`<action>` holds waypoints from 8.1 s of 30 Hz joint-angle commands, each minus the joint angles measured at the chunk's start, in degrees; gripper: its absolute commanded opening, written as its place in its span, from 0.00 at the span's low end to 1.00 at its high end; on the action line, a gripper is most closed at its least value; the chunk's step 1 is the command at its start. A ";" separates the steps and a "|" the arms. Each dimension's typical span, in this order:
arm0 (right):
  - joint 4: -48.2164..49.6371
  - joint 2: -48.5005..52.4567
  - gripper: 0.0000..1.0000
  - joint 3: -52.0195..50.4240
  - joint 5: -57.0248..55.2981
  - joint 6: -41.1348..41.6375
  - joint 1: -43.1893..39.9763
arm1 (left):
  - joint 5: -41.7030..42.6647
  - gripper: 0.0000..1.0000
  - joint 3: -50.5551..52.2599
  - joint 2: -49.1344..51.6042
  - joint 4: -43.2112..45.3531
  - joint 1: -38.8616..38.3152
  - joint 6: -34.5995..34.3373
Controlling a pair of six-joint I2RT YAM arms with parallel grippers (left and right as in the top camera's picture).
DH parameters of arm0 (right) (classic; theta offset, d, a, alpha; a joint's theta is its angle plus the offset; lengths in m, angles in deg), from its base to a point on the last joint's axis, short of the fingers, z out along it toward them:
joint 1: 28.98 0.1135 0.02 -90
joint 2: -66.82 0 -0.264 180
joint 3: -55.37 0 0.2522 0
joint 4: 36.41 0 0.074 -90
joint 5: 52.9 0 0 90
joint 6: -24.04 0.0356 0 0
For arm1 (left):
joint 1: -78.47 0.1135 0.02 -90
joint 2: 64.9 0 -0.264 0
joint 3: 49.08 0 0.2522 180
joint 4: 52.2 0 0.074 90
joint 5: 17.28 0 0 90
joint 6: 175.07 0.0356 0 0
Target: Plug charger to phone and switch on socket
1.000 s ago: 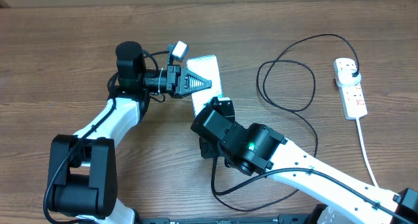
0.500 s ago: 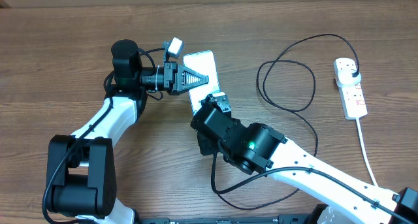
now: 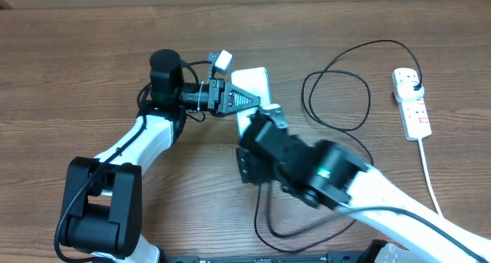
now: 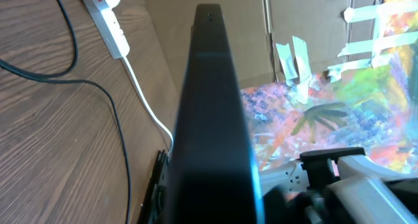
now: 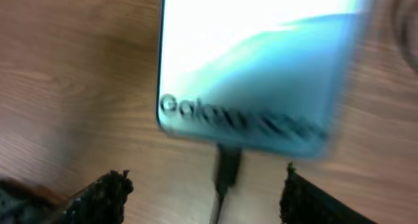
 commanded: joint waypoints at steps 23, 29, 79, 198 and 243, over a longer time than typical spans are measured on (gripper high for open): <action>-19.74 -36.76 1.00 2.16 -13.92 19.78 -0.33 | -51.36 0.04 -18.86 0.57 -76.54 -4.55 53.29; -16.98 -36.72 1.00 -1.29 -14.03 19.82 -0.33 | -49.05 0.04 -18.86 5.42 -73.66 -3.41 55.69; -18.21 -36.72 1.00 -2.01 -12.15 19.78 -0.33 | -56.50 0.60 -18.86 25.97 -67.56 -4.24 50.01; -6.58 40.46 0.04 24.06 16.22 -8.17 -79.84 | -97.44 1.00 -18.75 -70.51 -113.31 -2.58 36.94; 3.21 45.31 0.04 24.06 15.39 -4.68 -81.42 | -97.42 0.99 -18.60 -90.71 -118.64 4.46 36.48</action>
